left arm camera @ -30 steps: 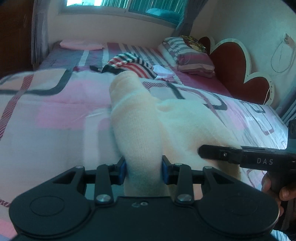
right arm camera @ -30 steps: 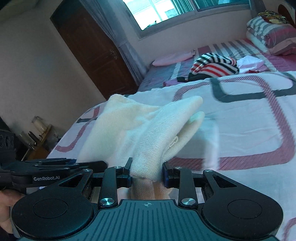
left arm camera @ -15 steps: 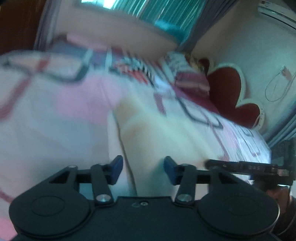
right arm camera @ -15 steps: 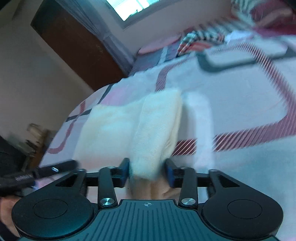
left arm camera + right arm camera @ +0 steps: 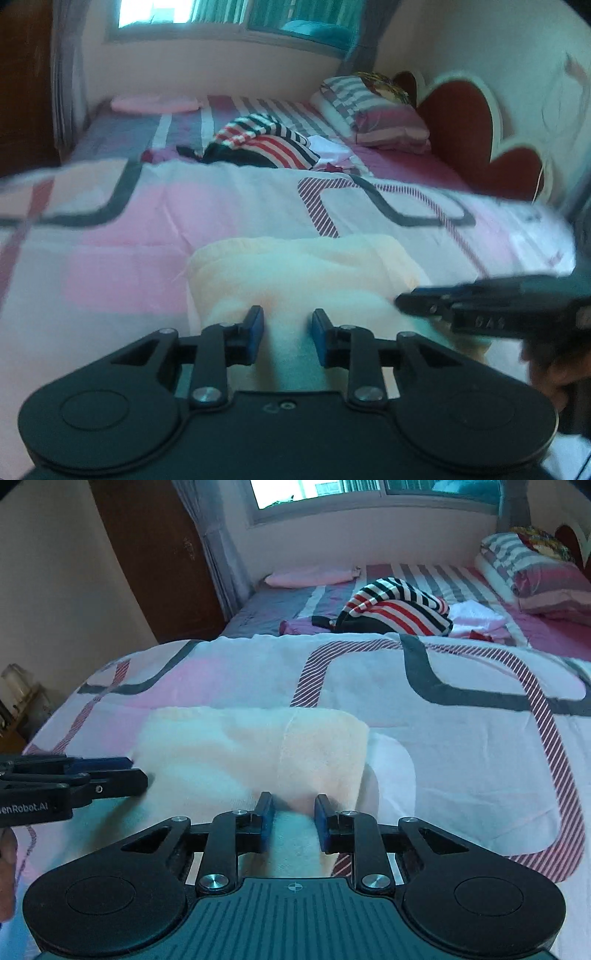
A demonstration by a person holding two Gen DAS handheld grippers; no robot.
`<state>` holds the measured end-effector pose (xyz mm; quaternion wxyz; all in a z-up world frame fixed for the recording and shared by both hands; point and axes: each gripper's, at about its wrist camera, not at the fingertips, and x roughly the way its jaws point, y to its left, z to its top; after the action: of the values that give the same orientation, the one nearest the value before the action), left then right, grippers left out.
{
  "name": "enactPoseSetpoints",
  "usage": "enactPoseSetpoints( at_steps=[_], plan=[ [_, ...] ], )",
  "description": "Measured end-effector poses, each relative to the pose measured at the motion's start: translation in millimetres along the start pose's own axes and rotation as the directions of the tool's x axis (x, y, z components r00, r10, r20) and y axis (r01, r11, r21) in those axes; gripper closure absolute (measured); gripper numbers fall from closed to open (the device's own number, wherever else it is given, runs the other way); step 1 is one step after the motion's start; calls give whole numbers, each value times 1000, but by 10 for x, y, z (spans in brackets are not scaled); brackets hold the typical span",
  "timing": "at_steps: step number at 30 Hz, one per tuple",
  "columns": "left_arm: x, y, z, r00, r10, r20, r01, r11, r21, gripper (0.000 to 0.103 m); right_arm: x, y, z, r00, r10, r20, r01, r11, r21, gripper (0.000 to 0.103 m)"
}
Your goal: Fold small clothes
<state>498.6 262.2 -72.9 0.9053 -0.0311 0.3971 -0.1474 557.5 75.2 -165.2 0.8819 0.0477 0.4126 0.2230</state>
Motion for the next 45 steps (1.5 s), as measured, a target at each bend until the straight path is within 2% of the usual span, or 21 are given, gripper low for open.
enactPoseSetpoints(
  at_steps=[3,7,10,15,19,26,29,34,41,44,45],
  plan=[
    [-260,-97,-109,1000,4,29,-5,1000,20,76,-273,80,-88,999,-12,38,13,1000,-17,80],
    [-550,-274,-460,999,0,50,0,1000,17,75,-641,296,-368,998,12,61,-5,994,-109,80],
    [-655,-392,-674,998,32,48,-33,999,14,76,-775,442,-617,999,-6,47,14,987,-161,80],
    [-723,-591,-964,994,108,19,-109,993,47,75,-862,472,-983,1000,-25,-4,24,987,-157,80],
    [-791,-585,-1123,992,125,4,-125,992,2,73,-851,392,-1203,997,-59,-49,51,987,-150,80],
    [-961,-623,-1261,988,153,-1,-153,987,-41,73,-1184,415,-1250,1000,-18,-13,16,992,-127,80],
    [-885,-617,-1321,986,167,-24,-168,984,-60,72,-1015,414,-1344,996,-44,-82,33,990,-136,80],
    [-855,-685,-1352,978,206,-21,-207,977,-58,72,-957,276,-1389,998,-2,-66,0,999,-39,80],
    [-838,-795,-1361,967,252,-25,-253,967,-40,72,-1003,305,-1440,999,-2,-42,1,999,-39,80],
    [-836,-846,-1337,958,284,-36,-285,959,-6,65,-995,330,-1433,999,-13,-44,11,999,-45,80],
    [-831,-862,-1325,952,303,-40,-303,953,9,60,-998,339,-1426,999,-18,-48,16,999,-45,80]
  ],
)
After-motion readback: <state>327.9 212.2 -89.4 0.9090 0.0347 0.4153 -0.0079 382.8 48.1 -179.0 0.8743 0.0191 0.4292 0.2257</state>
